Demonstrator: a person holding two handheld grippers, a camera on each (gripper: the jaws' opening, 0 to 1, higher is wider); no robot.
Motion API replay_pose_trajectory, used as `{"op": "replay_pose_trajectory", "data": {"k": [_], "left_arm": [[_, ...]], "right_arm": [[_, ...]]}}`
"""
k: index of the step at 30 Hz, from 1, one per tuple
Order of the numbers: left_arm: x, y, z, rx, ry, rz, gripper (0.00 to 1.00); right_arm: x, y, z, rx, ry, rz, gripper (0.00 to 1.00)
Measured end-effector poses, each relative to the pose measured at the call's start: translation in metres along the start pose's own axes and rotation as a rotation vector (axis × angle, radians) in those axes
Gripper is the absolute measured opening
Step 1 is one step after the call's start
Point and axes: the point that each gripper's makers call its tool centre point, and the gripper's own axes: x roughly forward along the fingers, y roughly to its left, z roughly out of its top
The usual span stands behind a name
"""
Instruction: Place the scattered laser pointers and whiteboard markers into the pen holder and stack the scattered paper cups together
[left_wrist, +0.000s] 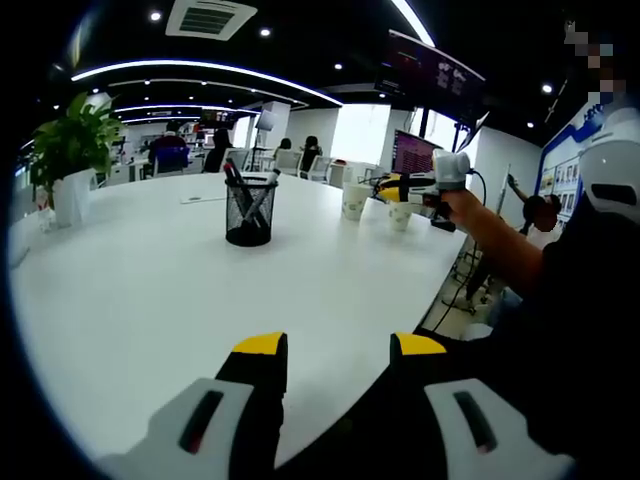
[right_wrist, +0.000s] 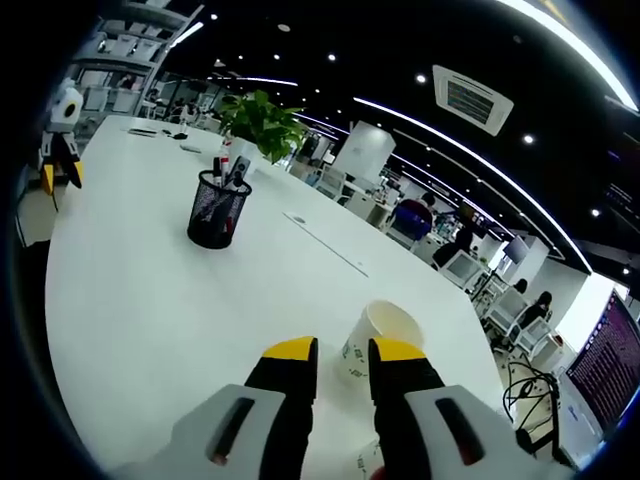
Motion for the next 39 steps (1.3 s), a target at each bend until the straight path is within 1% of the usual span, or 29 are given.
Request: {"op": "replay_pose_trajectory", "data": {"k": [16, 26, 39], "left_arm": [[0.002, 0.002, 0.002, 0.006, -0.001, -0.012, 0.42], [0.003, 0.002, -0.001, -0.001, -0.002, -0.015, 0.42], [0.003, 0.002, -0.004, -0.006, -0.001, -0.016, 0.42]], "right_arm": [[-0.012, 0.011, -0.006, 0.014, 0.012, 0.002, 0.28], [-0.022, 0.011, -0.01, 0.016, 0.019, -0.01, 0.29], [-0.039, 0.012, -0.021, 0.018, 0.041, -0.026, 0.32]]}}
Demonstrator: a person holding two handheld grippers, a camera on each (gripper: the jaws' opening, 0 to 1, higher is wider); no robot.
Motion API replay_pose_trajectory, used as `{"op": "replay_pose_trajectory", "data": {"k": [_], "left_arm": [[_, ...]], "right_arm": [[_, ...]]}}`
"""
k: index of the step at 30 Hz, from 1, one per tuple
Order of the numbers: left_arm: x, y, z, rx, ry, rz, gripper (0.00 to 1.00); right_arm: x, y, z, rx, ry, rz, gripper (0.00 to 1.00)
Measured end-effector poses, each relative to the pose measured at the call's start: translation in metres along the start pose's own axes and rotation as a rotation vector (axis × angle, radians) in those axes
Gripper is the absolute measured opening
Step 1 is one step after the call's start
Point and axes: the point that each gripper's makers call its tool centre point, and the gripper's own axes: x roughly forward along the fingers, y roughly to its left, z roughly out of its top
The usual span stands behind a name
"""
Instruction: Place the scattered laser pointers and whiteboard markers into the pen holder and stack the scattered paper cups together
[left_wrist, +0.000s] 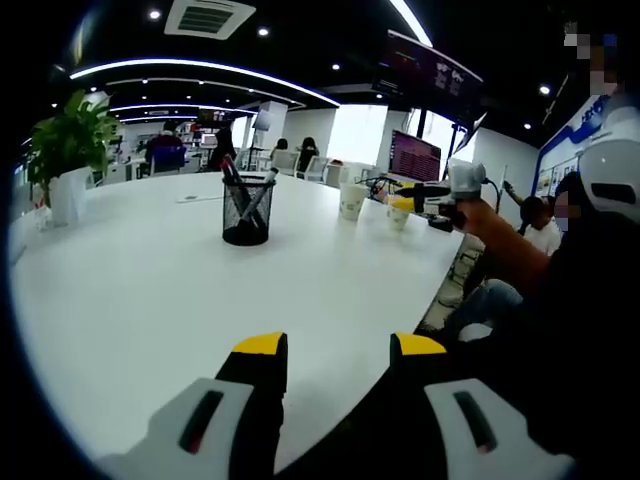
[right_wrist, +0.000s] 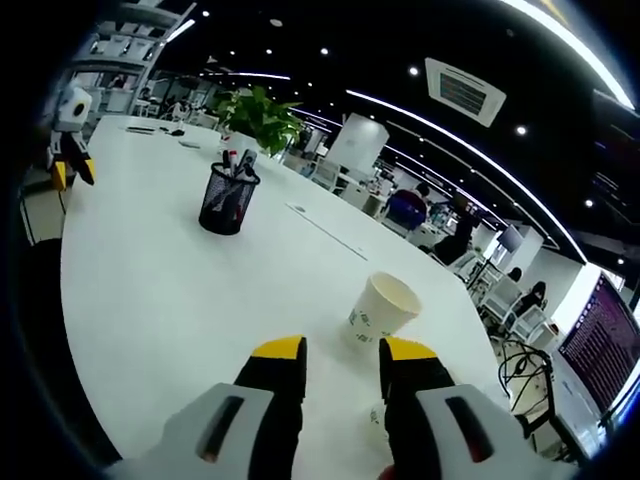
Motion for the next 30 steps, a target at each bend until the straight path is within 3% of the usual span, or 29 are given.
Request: {"op": "replay_pose_trajectory", "data": {"k": [14, 30], "left_arm": [[0.0, -0.002, -0.001, -0.002, -0.003, -0.004, 0.42], [0.001, -0.002, -0.002, -0.002, 0.002, -0.005, 0.42]], "right_arm": [[-0.016, -0.015, -0.008, -0.016, 0.025, -0.043, 0.33], [-0.019, -0.027, -0.015, -0.072, 0.087, -0.044, 0.34]]}}
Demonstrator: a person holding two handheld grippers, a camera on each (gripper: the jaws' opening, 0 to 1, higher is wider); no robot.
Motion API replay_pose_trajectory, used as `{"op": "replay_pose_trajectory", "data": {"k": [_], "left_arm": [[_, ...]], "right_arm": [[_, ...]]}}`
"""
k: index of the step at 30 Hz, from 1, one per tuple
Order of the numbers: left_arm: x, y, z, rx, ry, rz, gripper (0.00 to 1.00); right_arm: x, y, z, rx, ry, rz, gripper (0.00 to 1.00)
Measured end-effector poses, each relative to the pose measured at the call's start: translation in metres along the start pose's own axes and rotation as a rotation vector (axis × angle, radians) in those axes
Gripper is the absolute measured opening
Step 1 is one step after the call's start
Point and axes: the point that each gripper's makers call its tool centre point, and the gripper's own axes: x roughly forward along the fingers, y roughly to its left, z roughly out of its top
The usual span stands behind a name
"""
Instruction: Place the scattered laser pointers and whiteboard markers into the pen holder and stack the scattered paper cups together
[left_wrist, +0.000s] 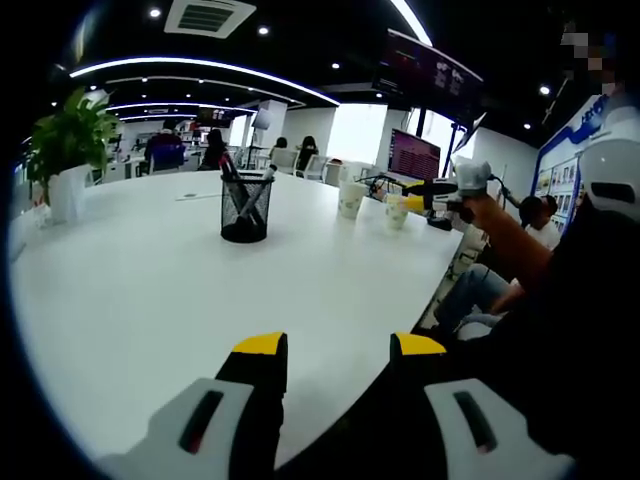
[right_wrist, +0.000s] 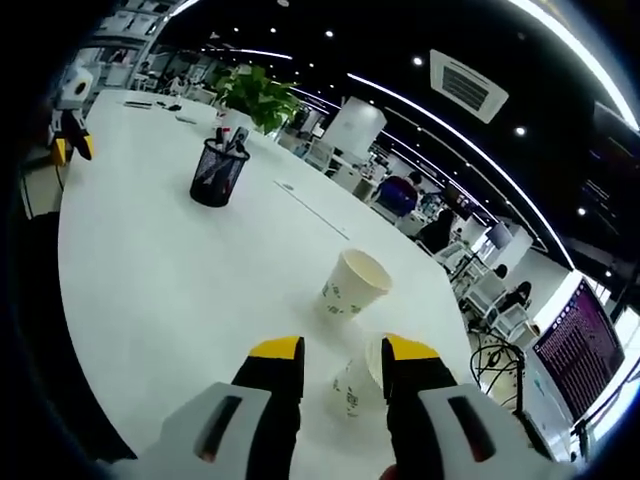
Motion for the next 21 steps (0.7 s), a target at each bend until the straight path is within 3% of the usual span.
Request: {"op": "replay_pose_trajectory", "data": {"k": [21], "left_arm": [[-0.001, 0.002, -0.001, 0.001, 0.008, 0.005, 0.42]], "right_arm": [[0.007, -0.013, -0.003, -0.076, 0.06, 0.037, 0.3]]}}
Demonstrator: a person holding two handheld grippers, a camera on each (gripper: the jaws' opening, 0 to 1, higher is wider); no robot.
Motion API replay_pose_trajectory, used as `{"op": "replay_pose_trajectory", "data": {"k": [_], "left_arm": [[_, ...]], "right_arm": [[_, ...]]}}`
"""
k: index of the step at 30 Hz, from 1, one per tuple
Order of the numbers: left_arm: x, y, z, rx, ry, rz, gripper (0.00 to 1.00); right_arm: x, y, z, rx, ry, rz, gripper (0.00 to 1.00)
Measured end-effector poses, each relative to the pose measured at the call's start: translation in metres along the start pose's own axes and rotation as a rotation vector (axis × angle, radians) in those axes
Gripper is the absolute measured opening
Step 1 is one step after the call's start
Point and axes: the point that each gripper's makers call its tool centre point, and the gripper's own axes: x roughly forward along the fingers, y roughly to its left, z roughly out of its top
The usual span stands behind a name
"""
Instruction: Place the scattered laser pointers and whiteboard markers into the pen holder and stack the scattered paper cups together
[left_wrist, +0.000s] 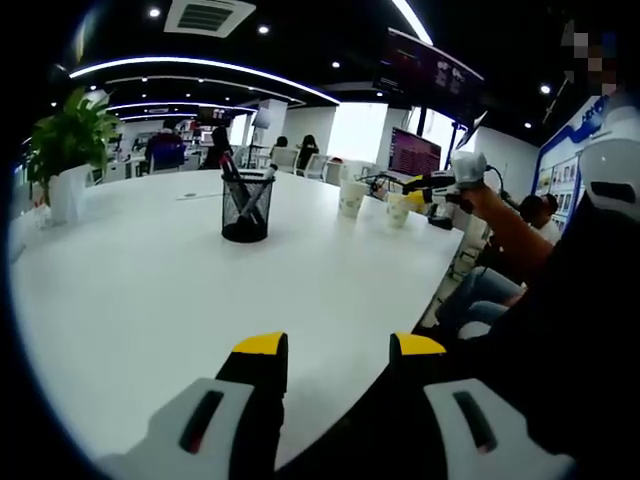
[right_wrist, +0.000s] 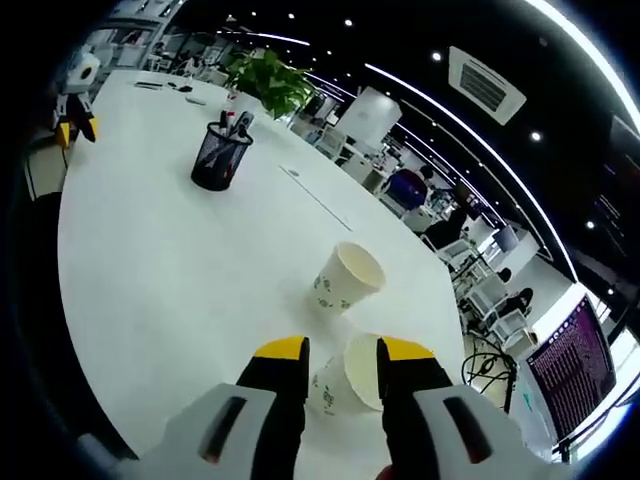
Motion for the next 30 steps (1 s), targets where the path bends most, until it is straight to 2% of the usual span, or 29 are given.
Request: {"op": "replay_pose_trajectory", "data": {"k": [15, 30], "left_arm": [[0.0, 0.001, -0.003, -0.011, 0.001, 0.004, 0.42], [0.001, 0.001, -0.005, -0.013, 0.009, 0.006, 0.42]], "right_arm": [[0.014, 0.001, -0.009, -0.005, 0.03, 0.045, 0.26], [0.022, -0.002, -0.024, 0.012, 0.052, 0.04, 0.19]]}}
